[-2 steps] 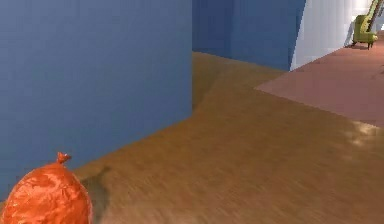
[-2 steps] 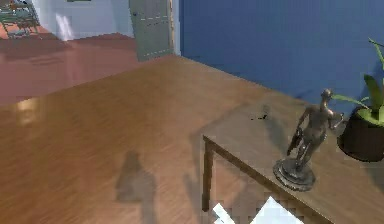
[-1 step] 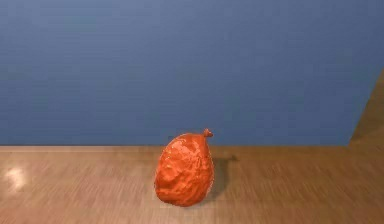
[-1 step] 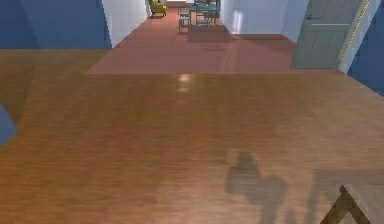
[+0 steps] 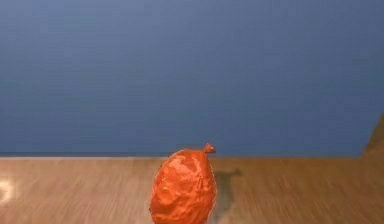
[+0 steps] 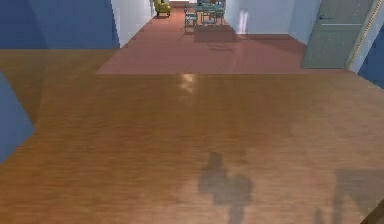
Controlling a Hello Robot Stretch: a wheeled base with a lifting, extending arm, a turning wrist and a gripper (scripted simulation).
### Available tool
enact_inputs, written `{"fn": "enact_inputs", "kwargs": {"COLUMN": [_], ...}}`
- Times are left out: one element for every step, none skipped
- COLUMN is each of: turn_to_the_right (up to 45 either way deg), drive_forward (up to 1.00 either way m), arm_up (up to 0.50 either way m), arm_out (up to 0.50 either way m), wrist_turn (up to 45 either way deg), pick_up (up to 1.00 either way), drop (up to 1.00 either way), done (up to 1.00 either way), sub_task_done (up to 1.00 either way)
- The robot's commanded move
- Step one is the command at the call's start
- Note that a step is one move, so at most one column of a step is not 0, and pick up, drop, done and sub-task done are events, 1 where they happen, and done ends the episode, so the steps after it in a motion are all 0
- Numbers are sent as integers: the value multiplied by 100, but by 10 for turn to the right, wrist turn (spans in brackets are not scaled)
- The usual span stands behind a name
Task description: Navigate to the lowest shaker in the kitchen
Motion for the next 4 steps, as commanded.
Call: {"fn": "enact_inputs", "kwargs": {"turn_to_the_right": [-450,-210,0,-180], "drive_forward": [0,0,60,0], "arm_up": [0,0,0,0], "arm_out": [0,0,0,0], "wrist_turn": [0,0,0,0], "pick_up": [0,0,0,0], "drop": [0,0,0,0], "done": [0,0,0,0], "sub_task_done": [0,0,0,0]}}
